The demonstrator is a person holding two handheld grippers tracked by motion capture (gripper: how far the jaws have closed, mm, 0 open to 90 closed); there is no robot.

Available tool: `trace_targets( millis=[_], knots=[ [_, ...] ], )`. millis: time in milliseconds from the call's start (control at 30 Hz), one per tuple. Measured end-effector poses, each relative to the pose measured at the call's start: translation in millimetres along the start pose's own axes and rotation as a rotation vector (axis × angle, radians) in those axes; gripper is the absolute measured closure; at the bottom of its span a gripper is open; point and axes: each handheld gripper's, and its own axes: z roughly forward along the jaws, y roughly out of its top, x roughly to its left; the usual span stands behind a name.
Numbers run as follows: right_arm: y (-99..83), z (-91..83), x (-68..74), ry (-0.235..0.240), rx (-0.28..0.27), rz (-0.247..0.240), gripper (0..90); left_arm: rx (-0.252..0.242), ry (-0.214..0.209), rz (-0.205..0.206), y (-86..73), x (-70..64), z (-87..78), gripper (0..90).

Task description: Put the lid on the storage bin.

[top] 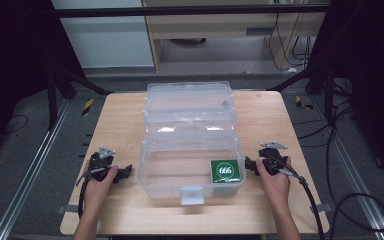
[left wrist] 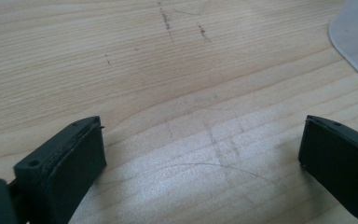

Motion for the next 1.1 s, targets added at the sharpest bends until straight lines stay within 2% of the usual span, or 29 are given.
trace_targets(
  millis=[200, 367, 400, 433, 467, 500, 533, 567, 600, 633, 700, 733, 767, 833, 867, 933, 1033, 1100],
  knots=[
    [-2.0, -1.9, -0.5, 0.012, -0.002, -0.016, 0.4, -0.014, -0.022, 0.027, -1.5, -0.8, -2.1, 2.3],
    [-1.6, -1.8, -1.9, 0.029, -0.004, -0.038, 1.3, -0.053, -0.016, 0.037, 0.5, -1.0, -3.9, 2.7],
    [-1.3, -1.9, -2.2, 0.039, -0.009, -0.046, 3.5, -0.081, -0.016, 0.038, 2.8, -1.1, -6.1, 2.7],
    [-1.1, -2.7, -2.7, 0.029, -0.031, -0.061, 7.5, -0.096, -0.013, 0.041, 5.0, -1.3, -8.5, 2.9],
    [-0.4, -5.7, -2.2, -0.005, -0.052, -0.095, 7.8, -0.119, -0.009, 0.045, 8.7, -2.2, -13.0, 3.0],
    [-0.4, -5.7, -2.2, -0.005, -0.052, -0.095, 7.8, -0.119, -0.009, 0.045, 8.7, -2.2, -13.0, 3.0],
    [3.2, -13.0, -2.6, -0.011, -0.076, -0.099, 8.2, -0.151, -0.002, 0.057, 12.5, -4.3, -20.5, 3.1],
    [4.2, -15.1, -3.6, -0.019, -0.091, -0.116, 8.3, -0.156, 0.014, 0.062, 14.3, -5.7, -24.5, 3.4],
    [5.7, -18.7, -3.0, -0.028, -0.098, -0.120, 8.3, -0.157, 0.017, 0.075, 16.1, -6.7, -27.4, 3.9],
    [6.3, -21.2, -3.6, -0.039, -0.104, -0.143, 8.4, -0.162, 0.006, 0.094, 19.7, -8.2, -33.0, 3.9],
    [6.9, -26.3, -1.2, -0.050, -0.095, -0.142, 8.3, -0.168, 0.000, 0.099, 22.0, -8.9, -37.2, 4.0],
    [6.7, -28.4, -1.8, -0.065, -0.097, -0.168, 8.4, -0.192, -0.004, 0.106, 27.2, -10.4, -49.8, 4.0],
    [6.5, -39.1, -0.7, -0.038, -0.099, -0.202, 8.3, -0.211, -0.016, 0.116, 33.1, -11.8, -60.4, 3.8],
    [8.4, -47.0, 0.3, -0.024, -0.098, -0.231, 9.7, -0.218, -0.050, 0.149, 43.0, -14.6, -75.5, 3.4],
    [10.5, -54.5, 1.1, -0.026, -0.098, -0.280, 11.3, -0.225, -0.064, 0.169, 47.9, -16.1, -83.5, 3.5],
    [13.0, -70.1, 3.6, -0.015, -0.099, -0.305, 15.0, -0.230, -0.104, 0.201, 56.7, -18.2, -96.6, 3.1],
    [24.3, -94.1, 5.1, 0.001, -0.093, -0.363, 17.4, -0.237, -0.209, 0.237, 71.7, -24.9, -116.6, 3.0],
    [36.2, -110.0, 6.9, 0.007, -0.096, -0.400, 18.1, -0.222, -0.245, 0.250, 76.3, -30.1, -122.2, 2.9]
  ],
)
